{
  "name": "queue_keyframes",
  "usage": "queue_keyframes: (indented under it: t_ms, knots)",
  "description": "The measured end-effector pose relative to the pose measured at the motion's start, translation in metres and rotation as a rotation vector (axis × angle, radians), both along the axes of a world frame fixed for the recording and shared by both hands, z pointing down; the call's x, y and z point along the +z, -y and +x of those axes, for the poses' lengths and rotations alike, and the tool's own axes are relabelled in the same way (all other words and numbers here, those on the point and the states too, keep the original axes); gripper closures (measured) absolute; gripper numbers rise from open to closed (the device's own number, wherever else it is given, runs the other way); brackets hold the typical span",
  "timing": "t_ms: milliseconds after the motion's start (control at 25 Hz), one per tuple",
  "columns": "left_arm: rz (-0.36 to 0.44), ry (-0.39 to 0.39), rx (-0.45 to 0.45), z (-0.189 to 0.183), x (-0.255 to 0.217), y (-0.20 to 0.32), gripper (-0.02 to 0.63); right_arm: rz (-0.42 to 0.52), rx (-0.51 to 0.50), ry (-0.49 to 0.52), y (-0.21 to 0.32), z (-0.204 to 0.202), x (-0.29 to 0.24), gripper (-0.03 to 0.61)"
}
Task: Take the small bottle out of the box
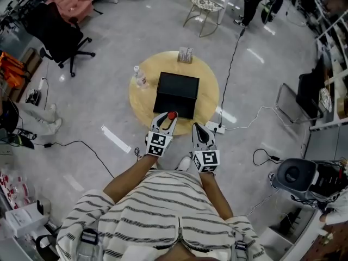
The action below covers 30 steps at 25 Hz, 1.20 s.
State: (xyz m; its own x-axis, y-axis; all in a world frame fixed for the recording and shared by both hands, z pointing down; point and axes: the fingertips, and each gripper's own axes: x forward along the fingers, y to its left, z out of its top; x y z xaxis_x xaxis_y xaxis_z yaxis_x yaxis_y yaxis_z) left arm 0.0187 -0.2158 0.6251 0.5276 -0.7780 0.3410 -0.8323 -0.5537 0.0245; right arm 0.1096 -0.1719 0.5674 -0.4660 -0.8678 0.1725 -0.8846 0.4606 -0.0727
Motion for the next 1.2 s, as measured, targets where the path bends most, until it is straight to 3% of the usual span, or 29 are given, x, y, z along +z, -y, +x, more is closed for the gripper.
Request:
queue_keyframes:
  t_ms: [1200]
  knots:
    - [0.107,-0.006,0.014,-0.009,-0.039,-0.028,0.469,0.014,0.024,-0.014,-0.006,0.002,-0.009,0.566]
